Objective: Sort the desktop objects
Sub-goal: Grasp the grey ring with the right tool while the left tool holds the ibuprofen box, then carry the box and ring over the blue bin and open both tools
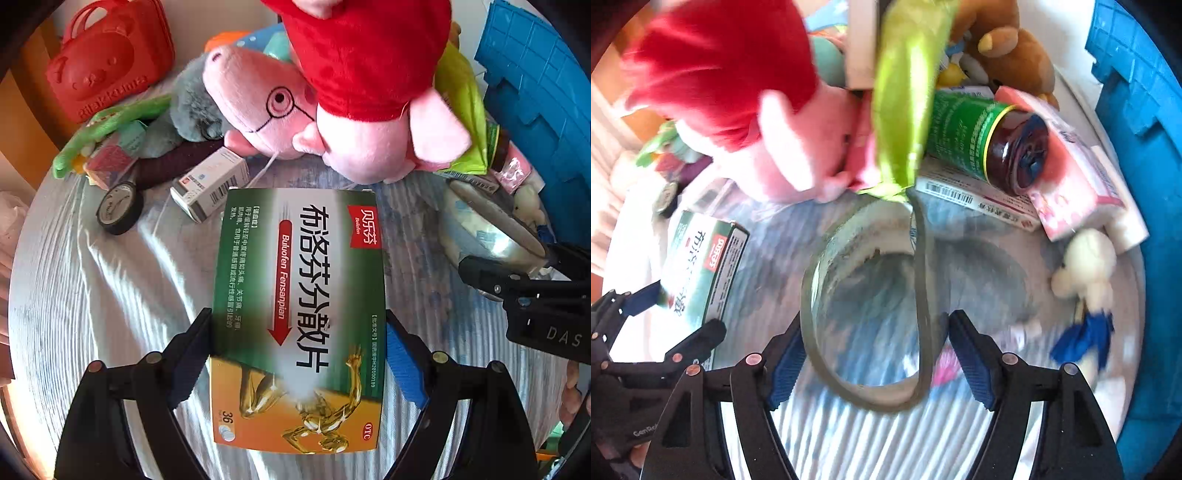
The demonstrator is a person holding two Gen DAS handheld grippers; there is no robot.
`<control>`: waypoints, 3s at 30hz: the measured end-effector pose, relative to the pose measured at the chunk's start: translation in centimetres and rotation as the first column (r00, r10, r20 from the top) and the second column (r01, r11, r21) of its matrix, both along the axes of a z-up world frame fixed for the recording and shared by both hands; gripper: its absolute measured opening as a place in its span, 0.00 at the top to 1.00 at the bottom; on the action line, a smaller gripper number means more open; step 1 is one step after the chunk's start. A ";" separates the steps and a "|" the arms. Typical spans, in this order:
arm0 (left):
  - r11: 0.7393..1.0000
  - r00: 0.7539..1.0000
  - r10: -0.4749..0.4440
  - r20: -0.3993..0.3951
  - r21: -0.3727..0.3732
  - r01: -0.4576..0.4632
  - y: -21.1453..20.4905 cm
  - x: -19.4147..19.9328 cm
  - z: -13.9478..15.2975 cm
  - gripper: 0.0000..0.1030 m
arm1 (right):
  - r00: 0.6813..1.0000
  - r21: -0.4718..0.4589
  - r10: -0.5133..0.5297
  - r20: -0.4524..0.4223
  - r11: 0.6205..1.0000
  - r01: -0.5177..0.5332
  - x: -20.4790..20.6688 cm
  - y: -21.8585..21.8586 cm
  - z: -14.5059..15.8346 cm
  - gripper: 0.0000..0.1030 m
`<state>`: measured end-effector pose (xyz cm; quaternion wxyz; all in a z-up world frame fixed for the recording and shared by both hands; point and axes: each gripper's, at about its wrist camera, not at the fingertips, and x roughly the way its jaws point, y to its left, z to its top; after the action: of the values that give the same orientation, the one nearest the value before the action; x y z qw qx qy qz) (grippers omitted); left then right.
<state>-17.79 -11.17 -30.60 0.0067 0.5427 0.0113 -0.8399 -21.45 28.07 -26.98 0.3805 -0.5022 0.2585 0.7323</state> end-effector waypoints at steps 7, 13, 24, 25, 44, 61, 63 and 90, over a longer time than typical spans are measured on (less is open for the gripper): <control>1.000 0.986 0.018 -0.166 -0.021 -0.022 -1.0 2.1 6.8 0.16 | 0.993 0.144 0.083 -0.085 0.987 -0.070 0.4 -5.7 5.4 0.30; 0.999 0.965 0.017 -0.261 -0.040 -0.029 -0.9 3.7 10.4 0.16 | 0.978 0.284 0.136 -0.158 0.955 -0.087 0.4 -7.0 11.2 0.95; 0.995 0.991 0.063 -0.120 -0.064 -0.071 0.3 3.9 5.7 0.16 | 0.992 0.087 0.070 -0.107 0.994 -0.061 4.1 -6.1 6.5 0.19; 0.995 0.992 0.069 -0.110 -0.064 -0.076 0.2 3.8 5.3 0.16 | 0.992 0.071 0.072 -0.106 0.995 -0.065 3.9 -6.0 5.9 0.19; 0.989 0.997 0.045 -0.062 -0.139 -0.053 -0.9 -1.2 0.9 0.16 | 1.000 0.008 0.005 -0.023 1.000 -0.005 -1.3 -1.3 -2.5 0.26; 0.999 0.890 -0.005 -0.456 -0.049 -0.019 3.0 4.7 18.1 0.16 | 0.960 0.402 0.126 -0.248 0.915 -0.016 4.1 -9.7 16.4 0.36; 0.999 0.858 -0.019 -0.513 -0.035 0.001 4.8 5.0 20.8 0.16 | 0.954 0.476 0.131 -0.269 0.879 0.014 5.9 -10.8 19.9 0.36; 0.939 0.787 -0.287 -0.546 0.002 0.344 44.9 3.2 35.5 0.16 | 0.946 0.712 -0.217 -0.243 0.622 0.325 39.4 -2.4 35.2 0.36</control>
<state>-14.58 33.75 4.88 -0.1646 0.2792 -0.0358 -0.9453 17.93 25.68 8.21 0.6396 -0.2081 0.0350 0.7391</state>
